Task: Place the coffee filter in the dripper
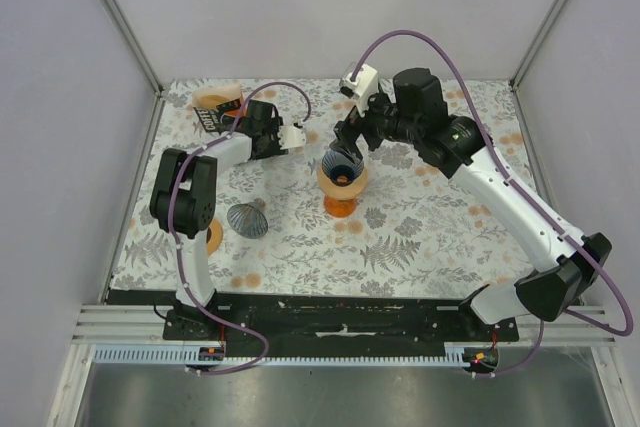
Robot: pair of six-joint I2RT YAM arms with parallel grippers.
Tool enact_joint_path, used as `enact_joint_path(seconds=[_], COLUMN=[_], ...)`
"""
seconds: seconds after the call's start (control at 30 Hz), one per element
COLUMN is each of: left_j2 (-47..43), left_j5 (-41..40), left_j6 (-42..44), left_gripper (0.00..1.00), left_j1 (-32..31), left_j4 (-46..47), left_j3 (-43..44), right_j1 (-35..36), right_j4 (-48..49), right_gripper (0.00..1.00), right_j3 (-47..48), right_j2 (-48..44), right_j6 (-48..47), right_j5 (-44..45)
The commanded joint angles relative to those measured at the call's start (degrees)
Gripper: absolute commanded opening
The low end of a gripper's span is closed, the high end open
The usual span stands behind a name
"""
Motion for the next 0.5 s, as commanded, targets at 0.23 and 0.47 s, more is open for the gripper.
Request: enact_joint_path(seconds=[0.23, 0.47], left_j2=[0.9, 1.5], left_j5=[0.1, 0.8], left_j6=[2.1, -1.9], left_gripper=[0.41, 0.02], left_j1=[0.0, 0.0], left_j4=[19.8, 20.8], left_j3=[-6.3, -6.6], right_j1=[0.2, 0.2], right_j4=[0.8, 0.7], right_gripper=[0.98, 0.98], right_j3=[-0.7, -0.8], right_j2=[-2.3, -2.8], right_j6=[-0.6, -0.1], right_j5=[-1.7, -1.2])
